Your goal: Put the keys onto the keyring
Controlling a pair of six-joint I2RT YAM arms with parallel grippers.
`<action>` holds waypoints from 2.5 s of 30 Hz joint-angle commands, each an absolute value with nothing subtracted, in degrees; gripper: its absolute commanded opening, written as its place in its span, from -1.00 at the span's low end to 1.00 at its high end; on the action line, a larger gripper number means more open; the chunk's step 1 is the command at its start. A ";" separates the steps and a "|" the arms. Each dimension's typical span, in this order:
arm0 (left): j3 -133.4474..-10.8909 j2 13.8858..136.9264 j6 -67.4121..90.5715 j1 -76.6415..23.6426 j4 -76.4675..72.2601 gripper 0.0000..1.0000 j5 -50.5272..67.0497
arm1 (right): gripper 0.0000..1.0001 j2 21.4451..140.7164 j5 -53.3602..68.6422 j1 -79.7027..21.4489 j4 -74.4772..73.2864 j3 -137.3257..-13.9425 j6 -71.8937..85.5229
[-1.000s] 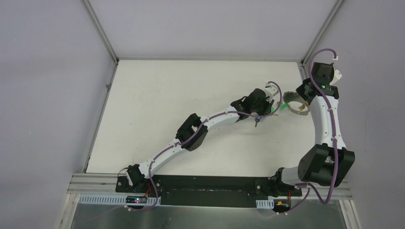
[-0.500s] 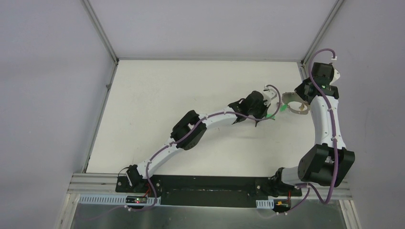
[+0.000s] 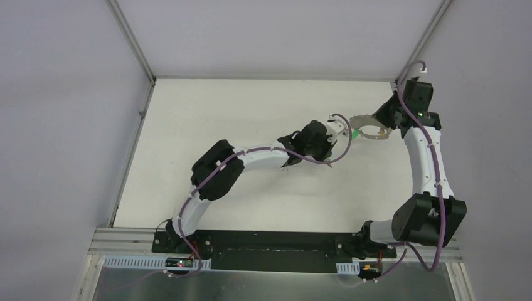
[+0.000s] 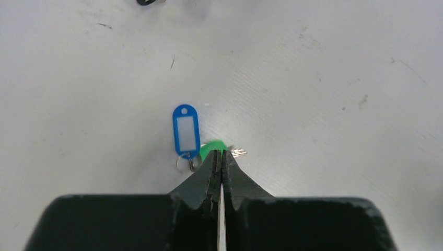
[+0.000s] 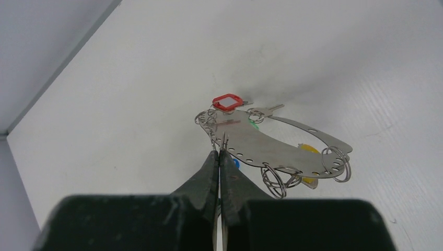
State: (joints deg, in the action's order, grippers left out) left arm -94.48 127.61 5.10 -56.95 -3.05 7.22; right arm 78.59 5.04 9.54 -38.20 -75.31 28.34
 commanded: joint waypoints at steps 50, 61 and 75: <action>-51.73 61.31 4.64 -49.19 7.14 -1.00 18.14 | -1.00 53.70 44.79 -38.20 -16.37 -47.66 -15.66; -47.19 58.63 1.36 -52.15 1.67 -1.00 23.30 | -1.00 53.66 46.84 -40.50 -15.12 -45.93 -17.67; -42.94 53.35 -6.97 -53.85 -2.90 -1.00 30.72 | -1.00 52.56 53.45 -41.13 -13.58 -43.63 -24.21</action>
State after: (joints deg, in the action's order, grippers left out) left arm -43.55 55.37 -3.84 -52.95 1.28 27.16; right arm 54.19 49.12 -40.71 -17.72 -43.55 -20.56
